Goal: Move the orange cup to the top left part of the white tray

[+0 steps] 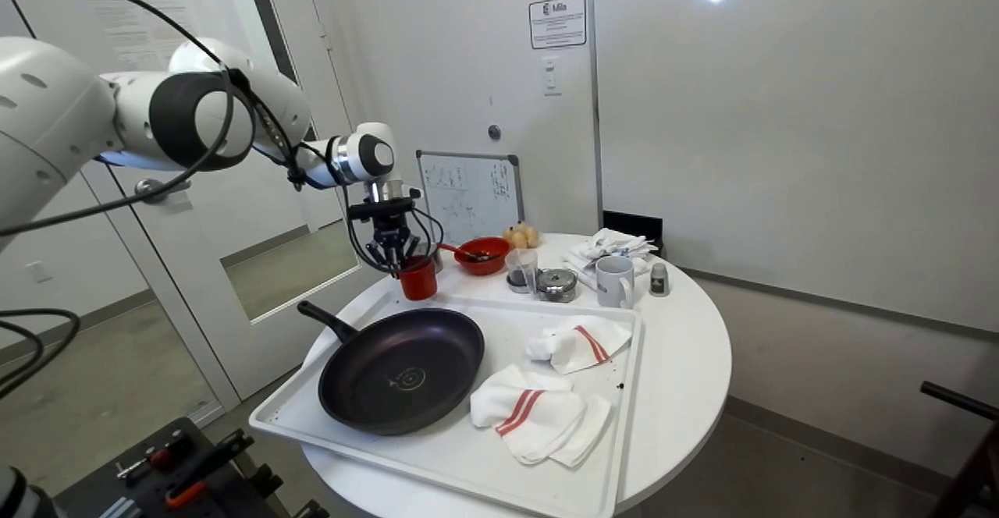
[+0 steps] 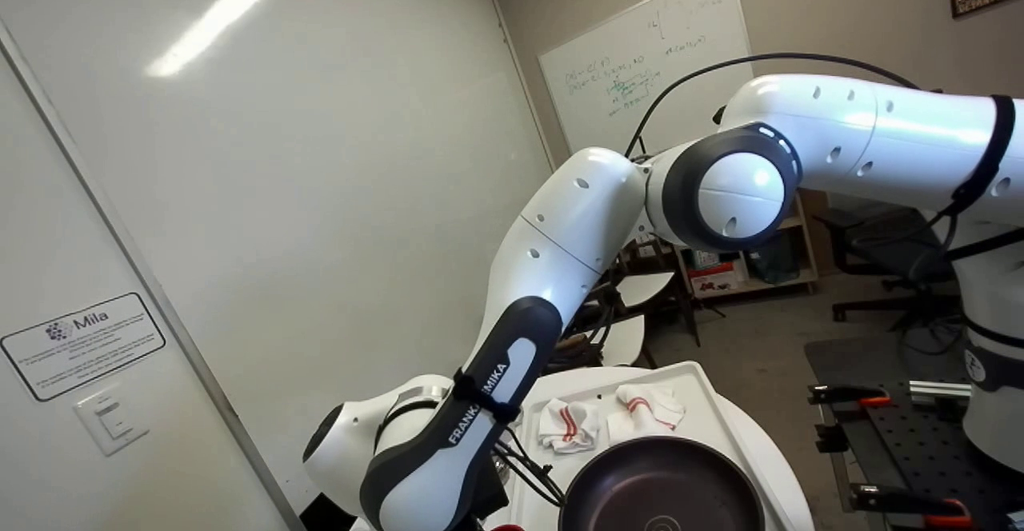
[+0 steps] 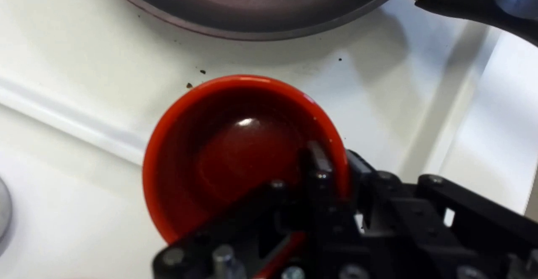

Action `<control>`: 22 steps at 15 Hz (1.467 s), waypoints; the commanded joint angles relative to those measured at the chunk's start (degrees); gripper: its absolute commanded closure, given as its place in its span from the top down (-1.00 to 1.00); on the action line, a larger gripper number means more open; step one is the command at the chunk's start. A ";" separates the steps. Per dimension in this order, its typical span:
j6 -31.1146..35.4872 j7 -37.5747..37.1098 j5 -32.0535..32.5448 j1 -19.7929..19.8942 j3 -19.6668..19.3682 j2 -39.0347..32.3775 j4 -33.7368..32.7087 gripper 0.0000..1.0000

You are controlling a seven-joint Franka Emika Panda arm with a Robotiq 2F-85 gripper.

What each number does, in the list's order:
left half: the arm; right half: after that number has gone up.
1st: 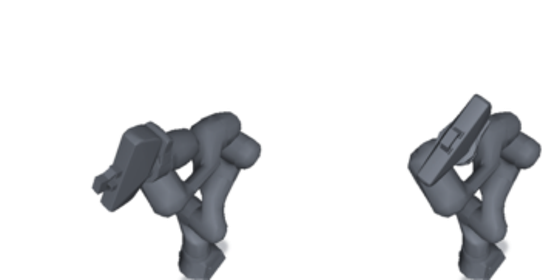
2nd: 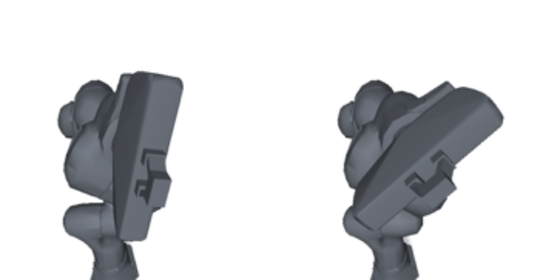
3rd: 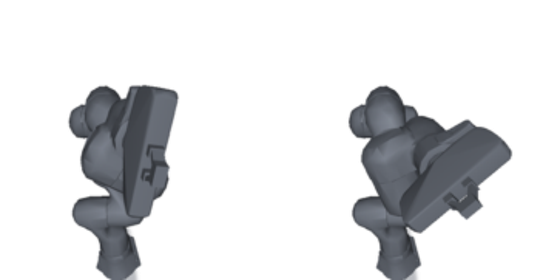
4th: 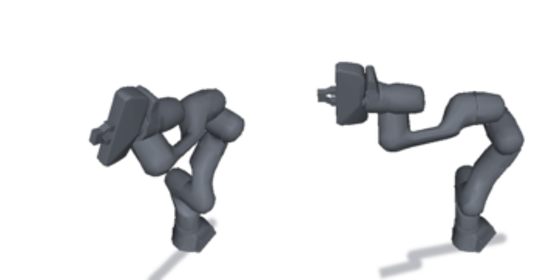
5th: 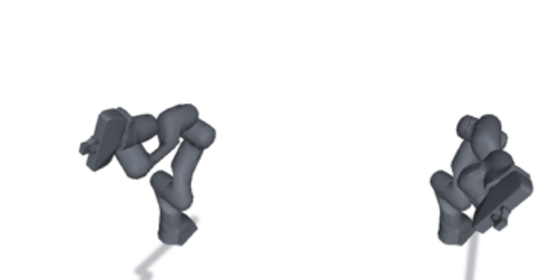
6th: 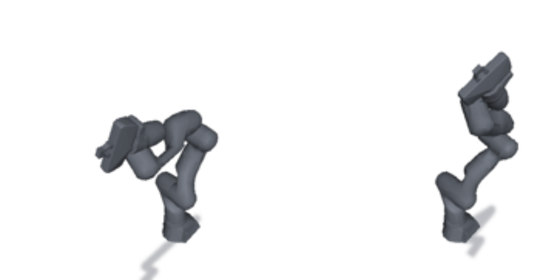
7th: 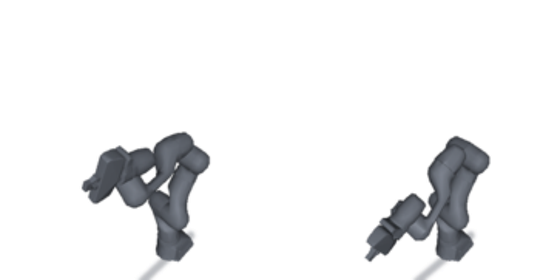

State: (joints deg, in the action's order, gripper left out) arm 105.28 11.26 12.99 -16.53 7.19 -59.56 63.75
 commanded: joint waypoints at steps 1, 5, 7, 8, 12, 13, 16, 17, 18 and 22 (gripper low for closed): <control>1.07 -1.12 -1.85 0.16 -0.01 -2.74 -2.63 -0.86; 2.13 -2.09 -2.37 0.01 -0.13 -4.26 -3.12 -0.86; 2.14 -2.36 -2.67 -0.09 -0.17 -4.94 -3.56 -0.86; 2.07 -2.38 -2.82 -0.11 -0.15 -5.24 -3.88 -0.86; 1.76 -3.04 -3.32 -0.11 -0.10 -5.69 -4.40 -0.86; 1.61 -3.32 -3.45 -0.12 -0.14 -5.76 -4.40 -0.86; 1.75 -4.74 -3.78 -0.18 -0.21 -4.82 -3.14 -0.86; 2.04 -5.46 -3.48 0.10 0.22 -4.09 -2.04 -0.86; 2.13 -6.26 -3.46 0.01 0.15 -3.70 -1.52 -0.86; 2.97 -8.49 -3.66 0.10 0.64 -2.44 0.72 -0.86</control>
State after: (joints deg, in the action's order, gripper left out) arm 107.61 4.88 10.52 -16.51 7.39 -63.18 62.43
